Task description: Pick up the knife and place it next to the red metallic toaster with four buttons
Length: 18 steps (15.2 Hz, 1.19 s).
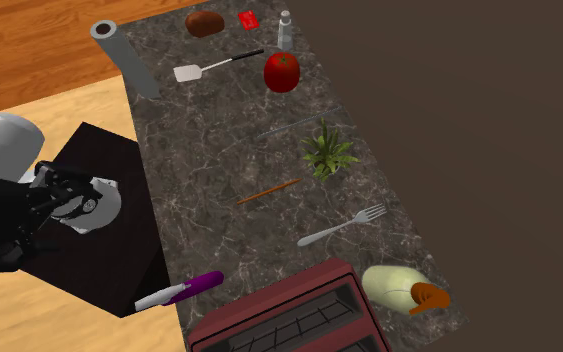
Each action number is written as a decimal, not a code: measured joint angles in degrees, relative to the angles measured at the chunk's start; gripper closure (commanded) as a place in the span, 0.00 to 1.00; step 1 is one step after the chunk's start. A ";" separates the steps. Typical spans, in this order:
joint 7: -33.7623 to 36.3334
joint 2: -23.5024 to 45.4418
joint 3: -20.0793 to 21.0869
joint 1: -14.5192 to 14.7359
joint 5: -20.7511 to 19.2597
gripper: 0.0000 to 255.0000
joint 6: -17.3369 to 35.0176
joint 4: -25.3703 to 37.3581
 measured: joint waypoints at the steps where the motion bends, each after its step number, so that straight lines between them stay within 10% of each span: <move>1: 0.00 0.00 0.00 0.00 0.00 0.00 0.00 0.00; 18: -5.10 29.41 9.25 10.17 2.28 0.00 16.60 12.68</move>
